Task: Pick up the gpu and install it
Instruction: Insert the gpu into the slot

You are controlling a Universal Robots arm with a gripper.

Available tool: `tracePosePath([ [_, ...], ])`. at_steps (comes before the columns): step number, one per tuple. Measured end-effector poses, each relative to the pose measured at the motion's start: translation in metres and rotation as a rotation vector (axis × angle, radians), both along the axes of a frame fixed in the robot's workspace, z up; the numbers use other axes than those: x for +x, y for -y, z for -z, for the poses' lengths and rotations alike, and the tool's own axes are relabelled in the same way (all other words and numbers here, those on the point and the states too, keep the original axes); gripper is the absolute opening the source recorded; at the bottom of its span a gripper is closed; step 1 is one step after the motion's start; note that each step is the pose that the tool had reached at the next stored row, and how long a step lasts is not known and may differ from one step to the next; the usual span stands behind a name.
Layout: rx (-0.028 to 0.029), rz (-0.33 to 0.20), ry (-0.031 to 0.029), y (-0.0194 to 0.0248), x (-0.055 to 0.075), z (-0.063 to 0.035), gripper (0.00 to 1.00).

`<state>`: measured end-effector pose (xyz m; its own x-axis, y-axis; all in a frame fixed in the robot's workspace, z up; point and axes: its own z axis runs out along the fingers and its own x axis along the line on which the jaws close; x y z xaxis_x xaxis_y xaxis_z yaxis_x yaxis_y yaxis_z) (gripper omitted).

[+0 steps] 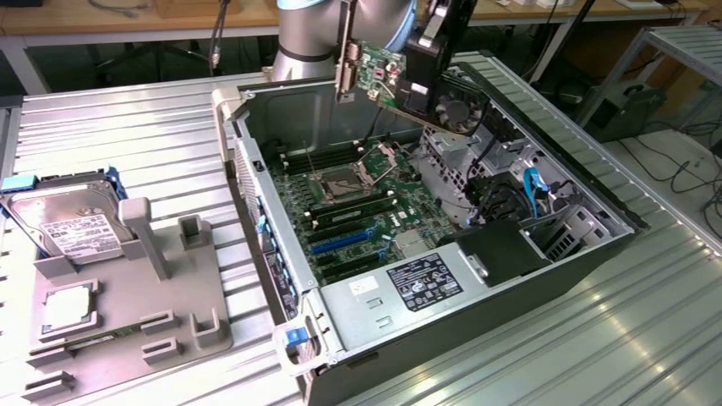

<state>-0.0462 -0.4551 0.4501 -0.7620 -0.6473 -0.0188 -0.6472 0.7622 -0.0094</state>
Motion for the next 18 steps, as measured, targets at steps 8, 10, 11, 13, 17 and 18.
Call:
tracePosePath([
  [8, -0.0079, -0.371, -0.0004, 0.0000, 0.0000, 0.0001, 0.28],
  [10, -0.0085, -0.468, -0.0001, 0.0000, 0.0000, 0.0004, 0.28],
  [11, -0.0087, -0.525, 0.0001, 0.0000, 0.0000, 0.0006, 0.28],
  [13, -0.0087, -0.600, 0.0005, 0.0000, 0.0000, 0.0008, 0.28],
  [17, -0.0091, -0.704, 0.0008, 0.0000, 0.0000, 0.0010, 0.28],
  [18, -0.0095, -0.733, 0.0007, 0.0000, 0.0000, 0.0012, 0.28],
])
